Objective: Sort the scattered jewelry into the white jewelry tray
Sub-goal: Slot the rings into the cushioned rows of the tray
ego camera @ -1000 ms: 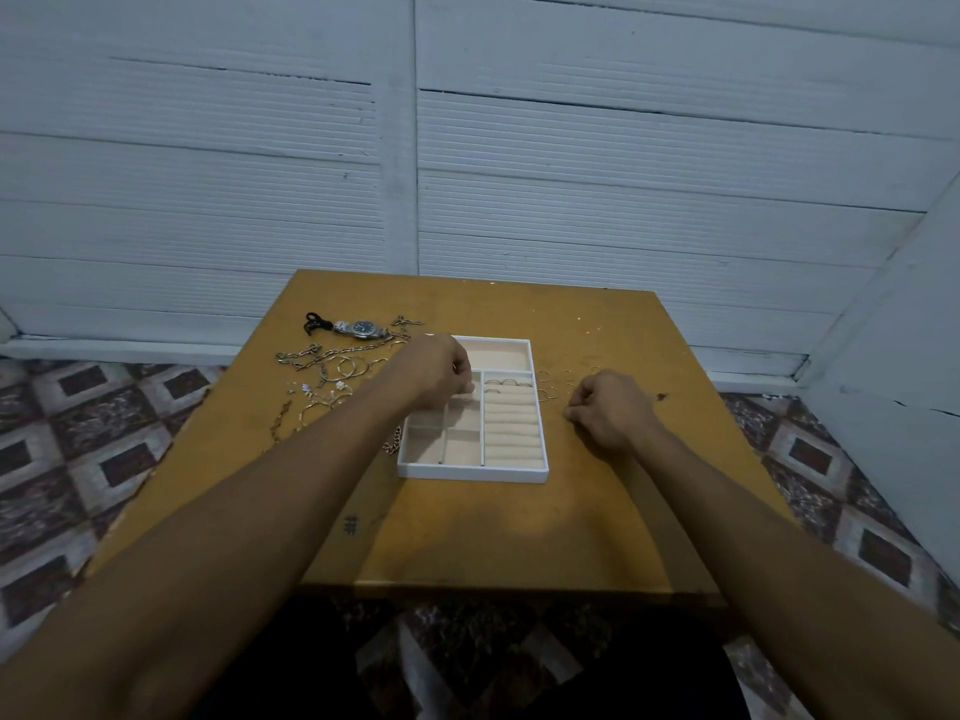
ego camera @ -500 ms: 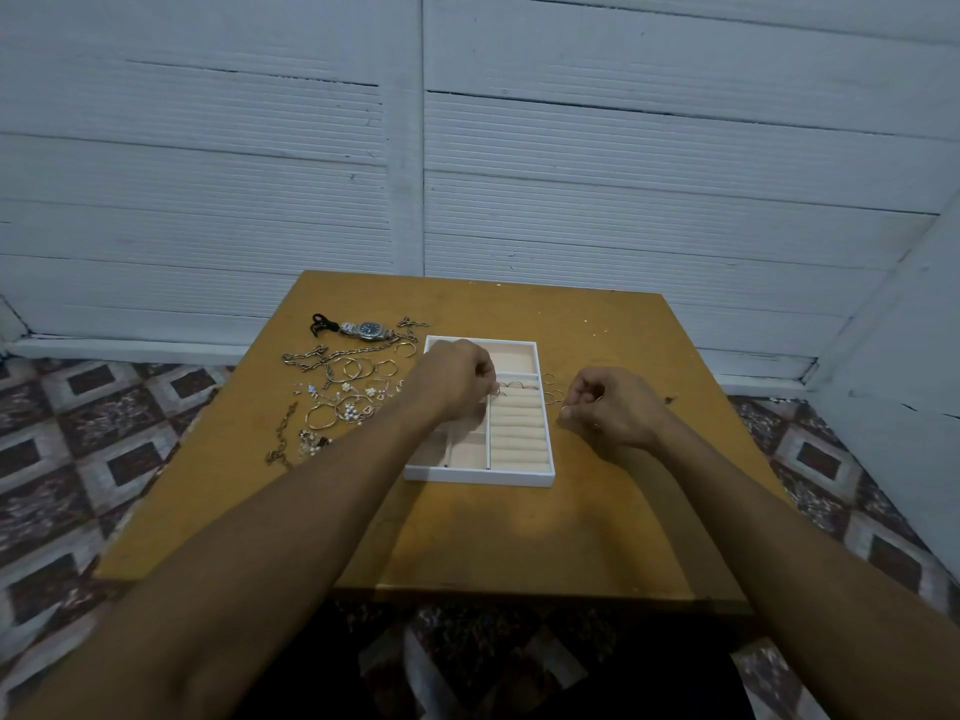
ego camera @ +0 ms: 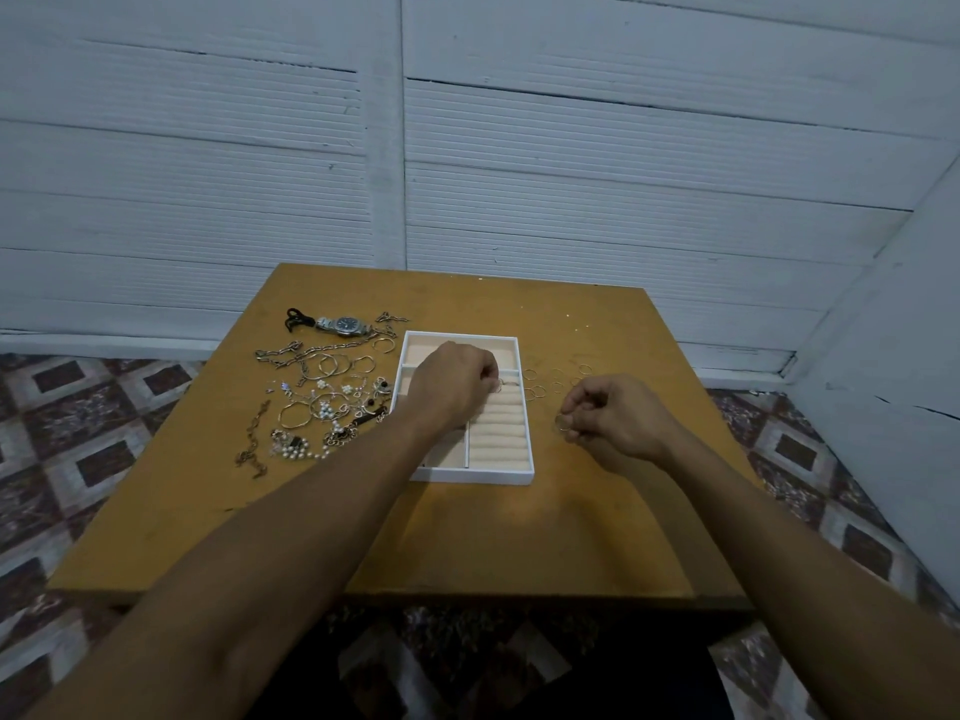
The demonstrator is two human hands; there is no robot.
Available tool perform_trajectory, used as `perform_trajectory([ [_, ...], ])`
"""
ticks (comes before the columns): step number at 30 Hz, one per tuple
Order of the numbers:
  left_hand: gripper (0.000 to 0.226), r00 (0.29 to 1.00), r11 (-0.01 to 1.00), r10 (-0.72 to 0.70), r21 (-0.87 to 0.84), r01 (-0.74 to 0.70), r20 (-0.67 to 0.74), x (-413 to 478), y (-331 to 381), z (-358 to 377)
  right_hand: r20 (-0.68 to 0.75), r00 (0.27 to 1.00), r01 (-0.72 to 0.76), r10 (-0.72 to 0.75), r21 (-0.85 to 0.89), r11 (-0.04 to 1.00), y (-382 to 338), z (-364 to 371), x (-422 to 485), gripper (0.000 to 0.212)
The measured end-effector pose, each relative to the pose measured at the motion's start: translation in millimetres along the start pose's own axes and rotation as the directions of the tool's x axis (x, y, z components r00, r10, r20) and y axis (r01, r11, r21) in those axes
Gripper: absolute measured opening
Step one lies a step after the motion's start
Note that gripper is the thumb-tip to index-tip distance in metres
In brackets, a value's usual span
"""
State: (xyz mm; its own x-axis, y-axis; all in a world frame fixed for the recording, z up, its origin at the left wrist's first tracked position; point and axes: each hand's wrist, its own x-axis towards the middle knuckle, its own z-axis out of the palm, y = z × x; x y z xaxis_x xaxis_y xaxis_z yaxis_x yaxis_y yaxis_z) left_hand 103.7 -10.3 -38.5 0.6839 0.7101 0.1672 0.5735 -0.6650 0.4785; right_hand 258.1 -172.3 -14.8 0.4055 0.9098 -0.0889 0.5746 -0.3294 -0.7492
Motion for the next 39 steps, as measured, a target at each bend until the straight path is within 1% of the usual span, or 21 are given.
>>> perform_trajectory([
  [4,0.018,0.99,0.981,0.139,0.143,-0.134,-0.03,-1,-4,0,-0.003,1.0,0.002,-0.002,-0.014,1.0,0,1,1,0.007],
  [7,0.027,0.975,0.943,0.222,0.253,-0.216,0.003,-2,-9,-1,-0.014,1.0,0.002,-0.002,-0.021,1.0,0,2,2,0.007],
  [9,0.033,0.971,0.928,0.238,0.288,-0.238,0.034,-4,-13,-3,-0.02,1.0,-0.001,0.0,-0.025,1.0,0,3,3,0.007],
  [16,0.033,0.95,0.895,0.303,0.321,-0.311,0.075,-10,-17,-10,-0.027,1.0,-0.002,0.001,-0.049,0.999,-2,7,5,0.009],
  [21,0.035,0.952,0.879,0.287,0.366,-0.306,0.107,-15,-9,-15,-0.029,1.0,-0.003,0.002,-0.038,0.999,-2,8,5,0.008],
  [24,0.037,0.943,0.847,0.314,0.417,-0.331,0.111,-20,-6,-16,-0.034,0.999,0.002,-0.003,-0.04,0.999,-1,8,4,0.008],
  [29,0.038,0.957,0.883,0.27,0.367,-0.291,0.11,-19,-6,-17,-0.067,0.998,0.007,-0.009,-0.035,0.999,-1,7,9,0.007],
  [31,0.041,0.968,0.918,0.237,0.306,-0.25,0.079,-19,-9,-16,-0.09,0.996,0.024,-0.028,-0.049,0.998,-3,9,12,0.007],
  [34,0.034,0.982,0.963,0.19,0.194,-0.189,0.013,-24,-16,-17,-0.129,0.99,0.04,-0.047,-0.06,0.997,-10,15,17,0.01],
  [36,0.031,0.985,0.976,0.174,0.14,-0.169,-0.023,-30,-21,-20,-0.154,0.985,0.064,-0.079,-0.1,0.993,-15,21,21,0.012],
  [39,0.032,0.986,0.982,0.155,0.113,-0.148,-0.055,-36,-31,-27,-0.187,0.972,0.113,-0.145,-0.173,0.978,-24,29,30,0.015],
])
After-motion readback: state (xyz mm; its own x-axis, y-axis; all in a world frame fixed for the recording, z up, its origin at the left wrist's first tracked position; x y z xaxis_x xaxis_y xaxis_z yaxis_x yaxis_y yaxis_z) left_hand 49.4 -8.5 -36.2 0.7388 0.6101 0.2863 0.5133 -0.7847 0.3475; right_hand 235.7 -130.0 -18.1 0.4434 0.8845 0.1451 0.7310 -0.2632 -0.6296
